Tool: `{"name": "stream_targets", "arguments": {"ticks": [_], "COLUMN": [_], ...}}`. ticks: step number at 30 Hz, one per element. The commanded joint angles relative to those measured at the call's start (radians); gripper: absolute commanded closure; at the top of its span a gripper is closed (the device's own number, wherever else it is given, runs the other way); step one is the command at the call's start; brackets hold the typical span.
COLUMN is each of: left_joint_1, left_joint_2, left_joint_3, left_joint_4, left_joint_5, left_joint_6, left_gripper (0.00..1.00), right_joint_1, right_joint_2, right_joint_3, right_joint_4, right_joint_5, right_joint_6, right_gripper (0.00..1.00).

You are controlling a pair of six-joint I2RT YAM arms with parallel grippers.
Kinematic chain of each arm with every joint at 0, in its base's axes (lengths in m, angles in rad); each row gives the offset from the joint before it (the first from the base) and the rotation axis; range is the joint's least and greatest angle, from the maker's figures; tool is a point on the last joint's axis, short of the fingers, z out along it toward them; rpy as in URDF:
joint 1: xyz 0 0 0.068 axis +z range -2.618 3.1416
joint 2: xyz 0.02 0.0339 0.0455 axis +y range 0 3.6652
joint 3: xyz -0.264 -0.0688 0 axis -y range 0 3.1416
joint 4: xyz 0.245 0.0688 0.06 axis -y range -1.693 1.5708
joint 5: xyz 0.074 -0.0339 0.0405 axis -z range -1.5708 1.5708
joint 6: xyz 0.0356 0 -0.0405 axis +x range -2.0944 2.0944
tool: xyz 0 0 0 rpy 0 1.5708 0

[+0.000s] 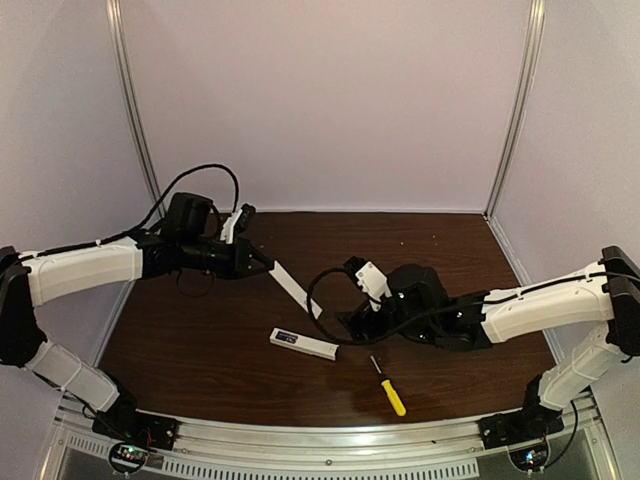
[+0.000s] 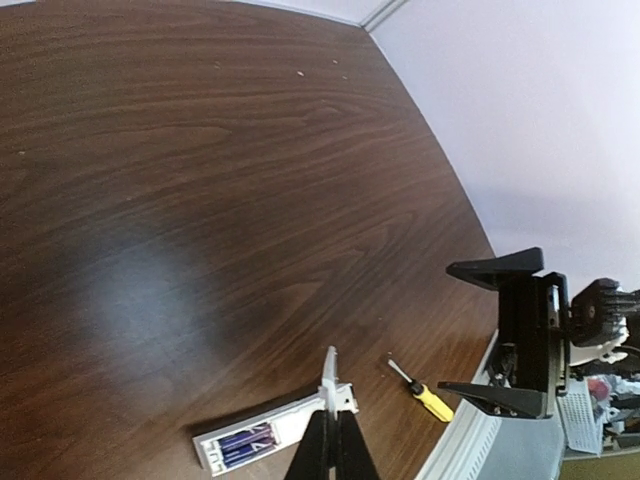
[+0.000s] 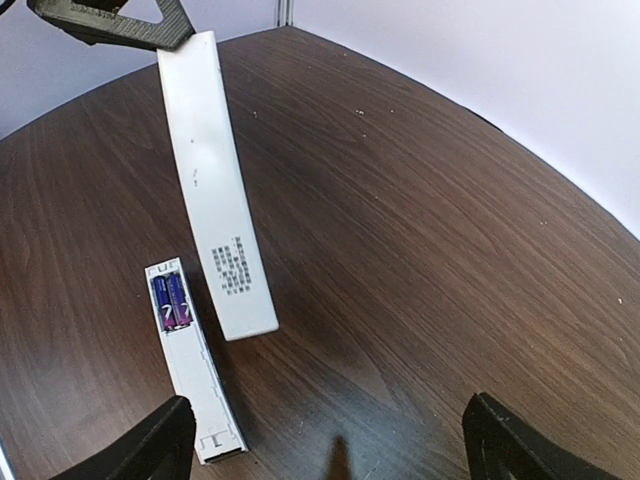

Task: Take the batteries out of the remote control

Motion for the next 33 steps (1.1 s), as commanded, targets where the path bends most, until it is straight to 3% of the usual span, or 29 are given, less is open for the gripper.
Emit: {"name": "stream_targets", "arguments": {"ticks": [1, 10, 17, 26, 33], "left_joint_1": [0.002, 0.003, 0.003, 0.002, 0.002], "left_joint_2": [-0.051, -0.058, 0.000, 0.118, 0.197], "left_joint_3": [0.102, 0.236, 0.273, 0.303, 0.300], "left_joint_4": [-0.242, -0.583, -0.738, -0.803, -0.812], "left_joint_5": [-0.243, -0.658, -0.968, -1.151, -1.136], "left_joint_6": [0.141, 0.261, 0.274, 0.251, 0.219], "left_gripper": [1.00, 1.00, 1.00, 1.00, 1.00], "right_joint_1": [-0.006, -0.006, -0.006, -0.006, -0.005], "right_joint_2": [-0.034, -0.021, 0.000, 0.003, -0.007], "right_joint_3": [-0.018, -0.013, -0.005, -0.002, -0.011], "right_joint_4": [-0.008, -0.019, -0.024, -0.042, -0.053], "right_joint_5": [0.056, 0.081, 0.091, 0.099, 0.112], "right_joint_6": [0.013, 0.011, 0.012, 0.011, 0.010], "right_gripper": [0.06, 0.06, 0.06, 0.07, 0.07]}}
